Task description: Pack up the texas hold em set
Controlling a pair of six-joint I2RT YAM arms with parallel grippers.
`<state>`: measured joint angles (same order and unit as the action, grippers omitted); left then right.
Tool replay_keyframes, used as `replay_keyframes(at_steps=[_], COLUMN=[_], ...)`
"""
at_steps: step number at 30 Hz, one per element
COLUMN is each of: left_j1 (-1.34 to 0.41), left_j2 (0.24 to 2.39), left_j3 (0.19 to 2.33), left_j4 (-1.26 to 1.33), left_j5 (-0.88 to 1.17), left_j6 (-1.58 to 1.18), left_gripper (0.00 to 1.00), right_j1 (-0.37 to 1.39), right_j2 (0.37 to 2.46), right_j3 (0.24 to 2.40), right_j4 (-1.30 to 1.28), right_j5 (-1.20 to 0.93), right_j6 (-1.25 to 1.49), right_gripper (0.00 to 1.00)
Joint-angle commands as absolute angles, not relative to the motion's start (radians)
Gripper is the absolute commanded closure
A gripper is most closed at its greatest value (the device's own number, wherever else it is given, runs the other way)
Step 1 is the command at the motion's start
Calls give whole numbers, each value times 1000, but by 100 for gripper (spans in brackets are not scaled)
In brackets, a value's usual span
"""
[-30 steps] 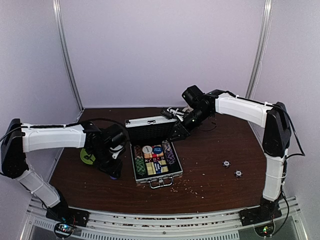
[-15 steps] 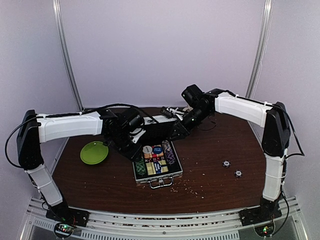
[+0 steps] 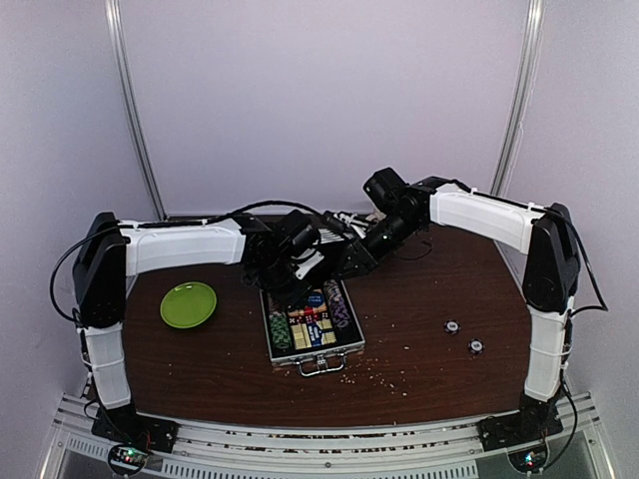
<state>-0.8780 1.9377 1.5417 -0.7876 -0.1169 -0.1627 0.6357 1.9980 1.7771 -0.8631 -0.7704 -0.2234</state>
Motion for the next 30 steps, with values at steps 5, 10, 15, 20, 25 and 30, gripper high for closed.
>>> replay_keyframes(at_steps=[5,10,15,20,25,30], left_j1=[-872,-861,-852,-852,-851,-852], left_j2=[2071,2104,2124,2121,2121,2121], left_j3=[1672,1687,1693,1674,1681,1686], left_j4=[-793,-801,-820,-827,-827,-830], left_j5=[-260,-266,-253,-248,-244,-237], left_j6=[-112,-111,-112,-116,-114,-115], left_gripper=[60,60,58,53,47,43], right_j1=[620,620,619,620,621,620], right_j2=[2020,2023,2031,2035,2042,2040], right_j3=[1775,1774,1775,1775,1776,1776], right_j4=[-893,-894,-897,-897,-900,-902], right_j5=[-749,-749,-750,-752,-755,-755], right_j6=[-186,-189,-191,-192,-194,-195], right_gripper=[61,61,61,61,61,61])
